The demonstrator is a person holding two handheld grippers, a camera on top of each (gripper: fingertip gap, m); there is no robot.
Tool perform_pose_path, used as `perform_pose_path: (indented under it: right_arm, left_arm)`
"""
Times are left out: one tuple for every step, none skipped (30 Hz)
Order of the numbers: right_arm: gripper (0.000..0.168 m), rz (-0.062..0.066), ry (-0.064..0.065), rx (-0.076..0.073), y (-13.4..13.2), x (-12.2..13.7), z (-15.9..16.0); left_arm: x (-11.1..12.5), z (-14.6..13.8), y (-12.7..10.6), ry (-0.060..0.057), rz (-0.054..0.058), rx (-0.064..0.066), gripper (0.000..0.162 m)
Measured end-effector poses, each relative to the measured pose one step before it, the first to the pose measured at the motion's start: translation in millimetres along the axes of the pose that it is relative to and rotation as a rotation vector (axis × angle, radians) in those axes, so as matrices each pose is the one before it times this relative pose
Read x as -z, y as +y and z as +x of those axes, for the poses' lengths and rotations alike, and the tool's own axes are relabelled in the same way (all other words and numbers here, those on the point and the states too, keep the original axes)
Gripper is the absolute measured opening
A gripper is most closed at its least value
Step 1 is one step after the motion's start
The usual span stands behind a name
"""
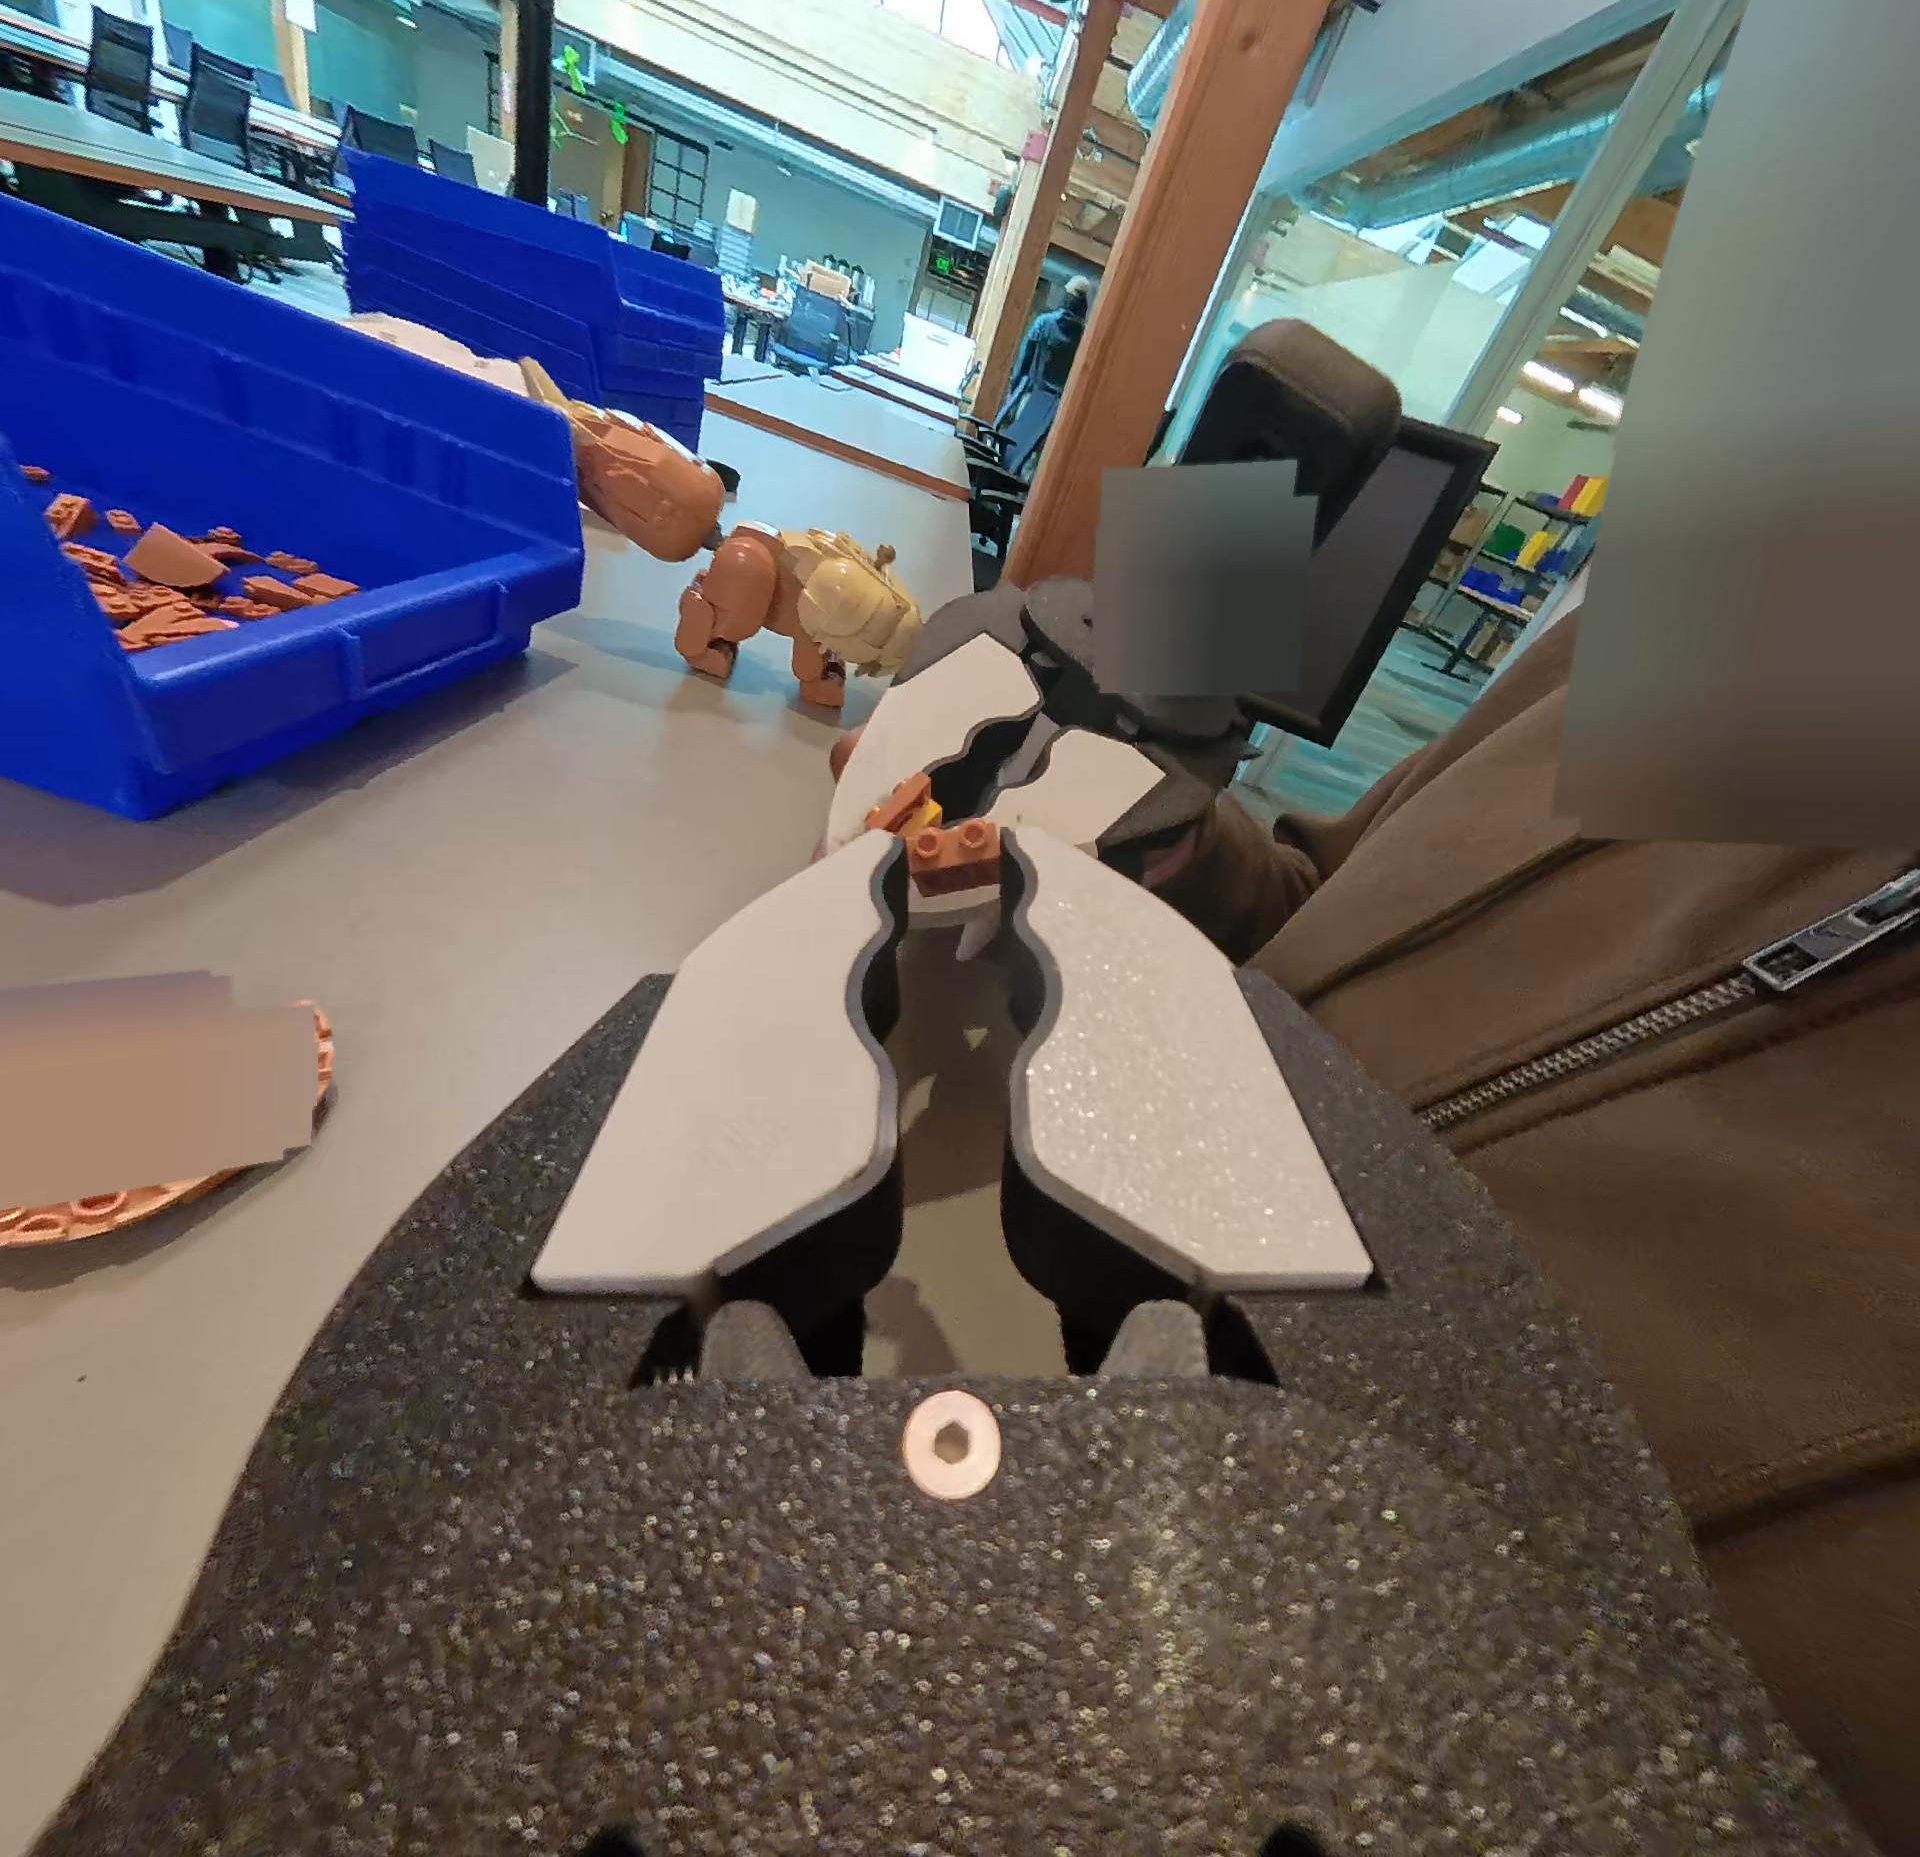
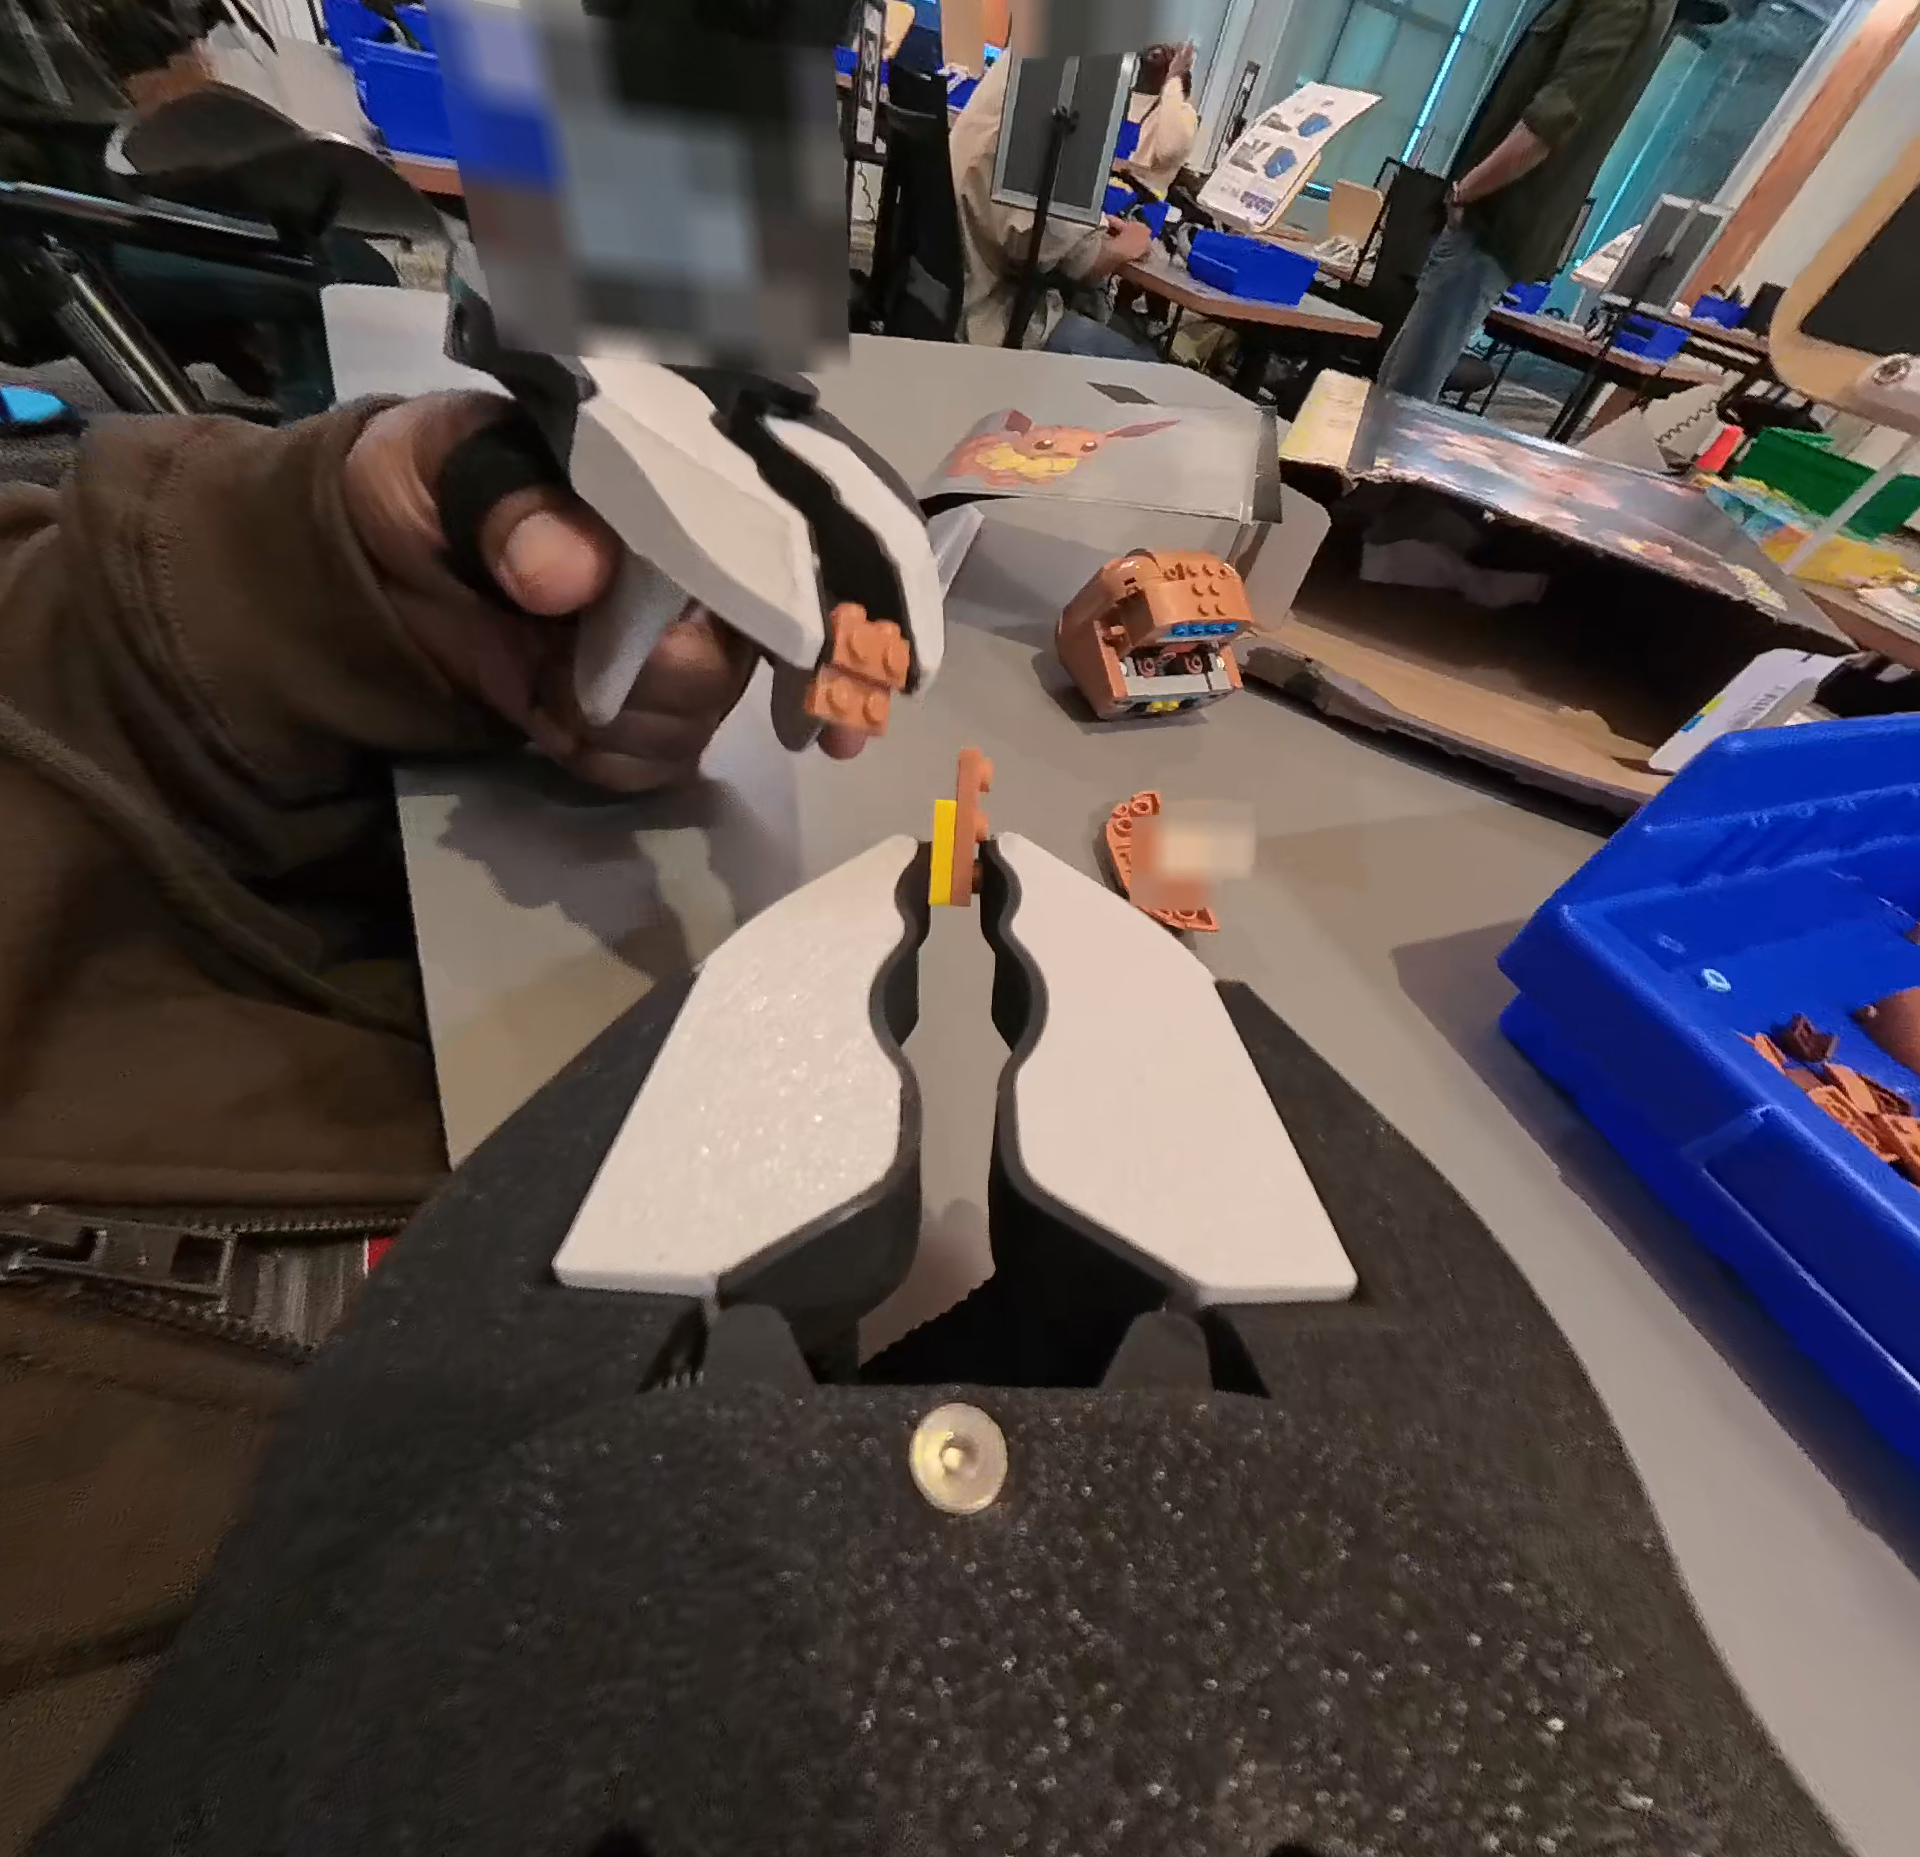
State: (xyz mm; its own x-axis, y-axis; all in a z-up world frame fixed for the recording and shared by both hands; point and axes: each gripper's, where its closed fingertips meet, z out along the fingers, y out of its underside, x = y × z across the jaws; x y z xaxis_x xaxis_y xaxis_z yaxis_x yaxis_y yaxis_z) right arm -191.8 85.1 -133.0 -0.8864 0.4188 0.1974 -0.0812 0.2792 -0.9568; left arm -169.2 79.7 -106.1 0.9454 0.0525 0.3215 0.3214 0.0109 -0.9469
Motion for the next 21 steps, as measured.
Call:
perform_pose_path:
  right_arm:
    - [0.008,0.0023,0.0016,-0.0122,-0.09,0.71,1.46]
    - [0.008,0.0009,0.0032,-0.0113,-0.05,0.74,1.72]
    - [0.008,-0.0013,0.0061,-0.0091,0.35,0.67,2.13]
    - [0.008,-0.0044,0.0089,-0.0058,0.82,0.50,2.52]
    - [0.008,-0.0060,0.0089,-0.0017,1.23,0.56,2.33]
    - [0.008,-0.0056,0.0094,0.0010,1.41,0.43,2.18]
    - [0.008,-0.0035,0.0117,0.0022,0.90,0.37,2.30]
    - [0.008,-0.0017,0.0114,0.0025,0.42,0.21,2.04]
    - [0.008,-0.0015,0.0088,-0.0002,0.26,0.07,1.57]
    - [0.008,-0.0009,0.0070,-0.0020,0.14,-0.14,1.11]
    - [0.008,-0.0005,0.0066,-0.0008,0.05,-0.20,1.00]
    - [0.008,-0.0003,0.0064,0.0006,0.11,-0.13,0.89]
    - [0.008,0.0008,0.0052,0.0014,-0.12,0.05,0.60]
    - [0.008,0.0022,0.0033,0.0015,-0.20,0.14,0.60]
    - [0.008,0.0023,0.0027,0.0005,-0.13,0.32,0.69]
    - [0.008,0.0017,0.0037,0.0001,-0.02,0.55,1.27]
    - [0.008,0.0014,0.0042,0.0003,0.20,0.74,1.57]
    - [0.008,0.0018,0.0041,-0.0007,0.27,0.97,1.77]
    - [0.008,0.0028,0.0028,-0.0029,0.13,0.94,1.97]
    - [0.008,0.0047,0.0004,-0.0064,-0.17,1.13,1.87]
    - [0.008,0.0073,-0.0023,-0.0095,-0.53,1.29,1.53]
  left_arm:
    - [1.98,-1.85,-2.77,-0.0109,0.0094,0.0065,0.016]
    - [1.51,-1.71,-3.15,-0.0099,0.0027,0.0044,0.016]
    - [0.53,-1.85,-2.96,-0.0100,-0.0107,0.0004,0.016]
    - [-0.20,-2.97,-3.24,-0.0183,-0.0216,-0.0062,0.016]
    - [-0.95,-3.97,-4.81,-0.0255,-0.0249,-0.0120,0.016]
    - [-1.95,-3.97,-6.39,-0.0204,-0.0263,-0.0161,0.016]
    - [-3.53,-5.36,-7.36,-0.0187,-0.0305,-0.0179,0.017]
    - [-5.09,-8.34,-8.63,-0.0260,-0.0319,-0.0119,0.016]
    - [-6.78,-9.15,-10.48,-0.0202,-0.0275,-0.0085,0.017]
    - [-9.13,-8.98,-11.61,-0.0080,-0.0251,-0.0062,0.017]
    - [-11.23,-11.39,-11.06,-0.0136,-0.0303,-0.0047,0.017]
    - [-12.98,-16.12,-9.18,-0.0370,-0.0411,-0.0141,0.017]
    - [-14.24,-17.66,-7.79,-0.0440,-0.0434,-0.0189,0.017]
    - [-15.52,-16.04,-6.18,-0.0312,-0.0420,-0.0153,0.017]
    - [-15.82,-14.28,-3.14,-0.0228,-0.0495,-0.0047,0.017]
    - [-15.29,-11.89,-1.11,-0.0124,-0.0508,0.0099,0.017]
    - [-13.59,-9.23,-0.88,-0.0034,-0.0424,0.0168,0.017]
    - [-11.65,-9.38,-0.42,-0.0145,-0.0356,0.0097,0.017]
    - [-9.53,-10.67,-0.80,-0.0313,-0.0251,0.0012,0.017]
    - [-5.89,-10.85,-4.44,-0.0434,0.0037,-0.0061,0.017]
    - [-3.79,-8.41,-3.35,-0.0346,0.0035,-0.0065,0.017]
